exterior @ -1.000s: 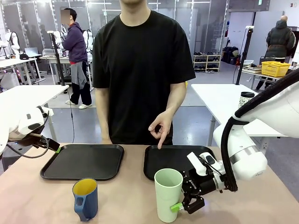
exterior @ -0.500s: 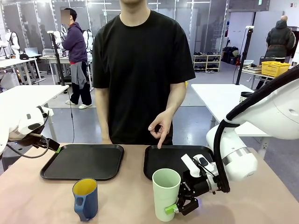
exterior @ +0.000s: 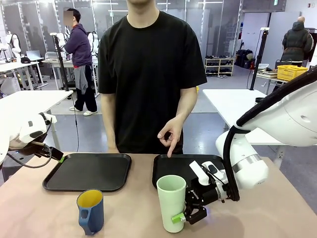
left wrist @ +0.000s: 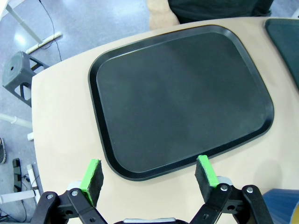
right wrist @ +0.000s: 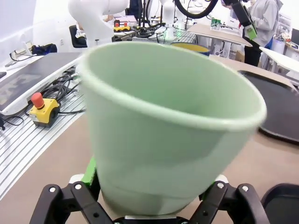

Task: Sort and store the cups by type.
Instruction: Pick up the Reusable plastic cup.

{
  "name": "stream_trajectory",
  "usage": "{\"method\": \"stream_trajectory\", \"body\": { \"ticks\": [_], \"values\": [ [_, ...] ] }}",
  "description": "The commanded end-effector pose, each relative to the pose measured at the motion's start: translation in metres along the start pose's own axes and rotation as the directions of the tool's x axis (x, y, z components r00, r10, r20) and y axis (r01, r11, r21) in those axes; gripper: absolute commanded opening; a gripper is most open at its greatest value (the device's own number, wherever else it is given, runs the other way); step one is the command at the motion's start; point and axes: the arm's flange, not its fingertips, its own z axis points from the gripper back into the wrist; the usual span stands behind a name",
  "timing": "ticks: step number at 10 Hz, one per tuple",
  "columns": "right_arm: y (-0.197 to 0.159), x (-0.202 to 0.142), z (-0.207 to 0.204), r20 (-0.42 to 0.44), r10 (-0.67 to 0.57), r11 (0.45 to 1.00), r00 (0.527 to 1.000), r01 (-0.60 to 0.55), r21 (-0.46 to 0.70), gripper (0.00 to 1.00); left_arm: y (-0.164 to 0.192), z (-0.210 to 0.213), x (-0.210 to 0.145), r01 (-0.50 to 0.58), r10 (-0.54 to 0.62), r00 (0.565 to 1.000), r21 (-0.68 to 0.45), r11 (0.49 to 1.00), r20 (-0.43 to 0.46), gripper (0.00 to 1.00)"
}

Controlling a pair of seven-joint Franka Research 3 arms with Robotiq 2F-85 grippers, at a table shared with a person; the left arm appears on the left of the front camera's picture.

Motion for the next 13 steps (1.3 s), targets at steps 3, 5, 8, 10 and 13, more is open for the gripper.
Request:
{"method": "stream_trajectory", "body": {
  "ticks": [3, 5, 8, 10, 13],
  "values": [
    [0.027, -0.027, -0.005, 0.017, 0.075, 0.997, 0.997, -0.075, -0.009, 0.75, 0.001, 0.000, 0.000, 0.004, -0.004, 1.000, 0.004, 1.000, 0.000, 1.00],
    [0.031, -0.010, -0.001, 0.008, 0.114, 0.993, 0.993, -0.114, -0.013, 0.65, 0.001, 0.000, 0.000, 0.004, -0.004, 1.000, 0.004, 1.000, 0.000, 1.00],
    [0.034, 0.026, 0.004, 0.007, 0.113, 0.993, 0.994, -0.113, -0.047, 0.37, 0.001, 0.000, 0.000, 0.004, -0.004, 1.000, 0.004, 1.000, 0.000, 1.00],
    [0.033, 0.049, 0.007, -0.007, 0.106, 0.991, 0.994, -0.107, -0.080, 0.37, 0.001, 0.000, 0.000, 0.004, -0.004, 1.000, 0.004, 1.000, 0.000, 1.00],
    [0.029, 0.061, 0.012, -0.013, 0.085, 0.990, 0.996, -0.086, -0.116, 0.37, 0.001, 0.000, 0.000, 0.004, -0.004, 1.000, 0.004, 1.000, 0.000, 1.00]
  ]
}}
